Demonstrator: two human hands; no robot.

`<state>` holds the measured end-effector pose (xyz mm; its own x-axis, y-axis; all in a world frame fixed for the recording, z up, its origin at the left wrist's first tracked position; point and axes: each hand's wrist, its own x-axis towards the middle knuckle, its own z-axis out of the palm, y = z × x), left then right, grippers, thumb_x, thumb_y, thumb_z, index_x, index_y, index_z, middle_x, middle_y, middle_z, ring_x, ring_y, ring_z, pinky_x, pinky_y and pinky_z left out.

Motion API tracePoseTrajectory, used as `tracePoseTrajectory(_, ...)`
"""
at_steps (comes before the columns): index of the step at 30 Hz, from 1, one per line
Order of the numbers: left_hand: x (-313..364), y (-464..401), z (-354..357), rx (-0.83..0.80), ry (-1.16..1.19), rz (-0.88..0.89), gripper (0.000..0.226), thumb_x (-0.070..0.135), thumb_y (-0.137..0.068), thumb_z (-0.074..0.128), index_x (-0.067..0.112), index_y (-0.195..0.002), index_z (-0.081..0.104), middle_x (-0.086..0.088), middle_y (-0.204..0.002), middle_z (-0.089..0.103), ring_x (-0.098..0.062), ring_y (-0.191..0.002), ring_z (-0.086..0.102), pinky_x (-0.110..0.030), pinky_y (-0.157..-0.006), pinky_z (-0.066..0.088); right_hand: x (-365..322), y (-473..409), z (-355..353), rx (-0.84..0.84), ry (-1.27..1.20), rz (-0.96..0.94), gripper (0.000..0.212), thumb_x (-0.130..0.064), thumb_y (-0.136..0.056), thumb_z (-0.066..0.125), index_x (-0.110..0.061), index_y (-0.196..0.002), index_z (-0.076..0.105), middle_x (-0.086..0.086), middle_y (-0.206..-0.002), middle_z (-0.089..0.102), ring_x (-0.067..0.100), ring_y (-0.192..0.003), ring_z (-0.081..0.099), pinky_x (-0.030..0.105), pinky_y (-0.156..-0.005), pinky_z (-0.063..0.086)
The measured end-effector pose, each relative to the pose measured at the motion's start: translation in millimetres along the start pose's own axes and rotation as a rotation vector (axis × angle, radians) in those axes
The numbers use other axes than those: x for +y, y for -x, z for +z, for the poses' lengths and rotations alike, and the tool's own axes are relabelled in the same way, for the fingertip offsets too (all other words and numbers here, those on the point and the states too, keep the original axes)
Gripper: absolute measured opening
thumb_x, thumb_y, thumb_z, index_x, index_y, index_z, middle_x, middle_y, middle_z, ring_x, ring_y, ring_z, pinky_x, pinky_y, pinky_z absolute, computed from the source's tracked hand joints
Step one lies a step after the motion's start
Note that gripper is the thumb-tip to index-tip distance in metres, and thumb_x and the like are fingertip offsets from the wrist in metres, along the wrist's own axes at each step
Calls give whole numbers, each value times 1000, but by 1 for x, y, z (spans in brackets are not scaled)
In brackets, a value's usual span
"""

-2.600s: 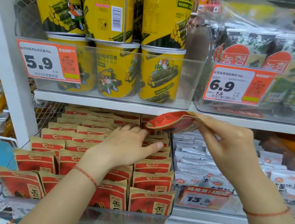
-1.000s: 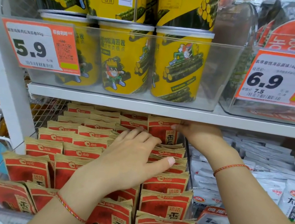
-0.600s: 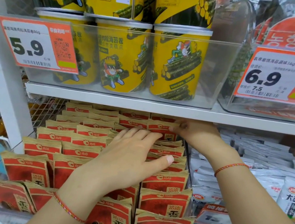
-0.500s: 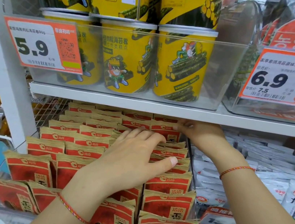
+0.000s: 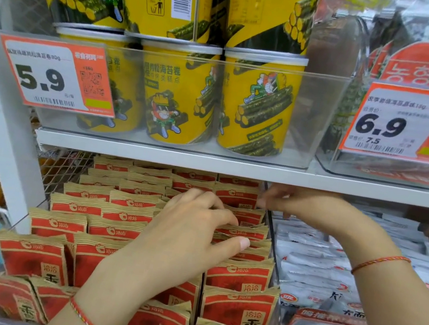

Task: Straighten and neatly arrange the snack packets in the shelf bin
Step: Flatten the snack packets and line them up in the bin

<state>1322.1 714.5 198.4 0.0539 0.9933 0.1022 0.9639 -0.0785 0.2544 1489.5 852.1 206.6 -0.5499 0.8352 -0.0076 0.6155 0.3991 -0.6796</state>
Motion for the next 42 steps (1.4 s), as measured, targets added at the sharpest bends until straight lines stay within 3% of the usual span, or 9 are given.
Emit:
tracePoseTrajectory(5,-2,-2,0,-63,20,-25,50,68,-90,36,47,-133,48,18,-135,46,-5,-130,30,-26,-106,24,2,8,6,-11,87,-6,14,-33,-78,77,-29,-91,75,-19,-91,63,-9,-60,54,4,-52,36)
tracePoseTrajectory(11,-5,0,-1,-65,10,-6,51,65,-93,35,46,-139,45,19,-140,44,-6,-135,28,-29,-112,22,2,20,24,169,388,-148,14,-34,-89,64,-31,-97,75,-11,-95,71,0,-72,52,22,-68,36)
tracePoseTrajectory(14,-8,4,-1,-48,22,17,49,61,-96,34,45,-141,43,21,-144,41,-4,-138,25,-29,-116,20,1,29,24,232,408,-214,16,-33,-92,60,-30,-101,73,-22,-68,59,12,-81,62,25,-67,38)
tracePoseTrajectory(20,-16,13,-17,-42,168,31,38,54,-95,46,42,-128,60,28,-128,55,11,-119,45,-20,-105,35,-9,58,26,670,442,-684,21,-30,-90,54,-19,-89,71,-11,-68,68,8,-58,61,20,-52,43)
tracePoseTrajectory(23,-24,21,-33,53,298,-40,27,57,-87,52,44,-101,71,30,-106,67,11,-103,57,-22,-93,45,-14,68,24,886,379,-819,18,-21,-91,59,-11,-88,74,-7,-70,68,9,-66,57,16,-60,42)
tracePoseTrajectory(26,-29,26,-37,220,418,-97,39,71,-72,58,44,-99,67,27,-99,68,13,-97,60,-21,-92,49,-26,72,16,1014,196,-819,18,-19,-92,59,-7,-88,73,-10,-73,60,1,-65,49,7,-67,39)
tracePoseTrajectory(32,-7,30,-28,327,670,-55,32,39,-85,70,37,-117,65,22,-110,70,7,-104,63,-27,-97,51,-49,74,17,980,-182,-764,7,-17,-92,57,-22,-95,60,-22,-80,60,-5,-73,56,8,-66,43)
tracePoseTrajectory(38,4,41,-30,407,912,-56,30,41,-83,59,28,-109,63,18,-104,73,0,-100,67,-19,-88,51,-78,66,19,926,-487,-723,10,-20,-90,63,-30,-93,63,-10,-88,69,6,-76,65,21,-68,51)
tracePoseTrajectory(42,7,52,-31,433,1020,-86,29,40,-82,59,22,-105,66,4,-96,76,-14,-92,72,-38,-86,56,-83,63,18,756,-620,-518,8,-19,-92,61,-18,-95,69,-10,-75,71,4,-68,66,19,-61,50)
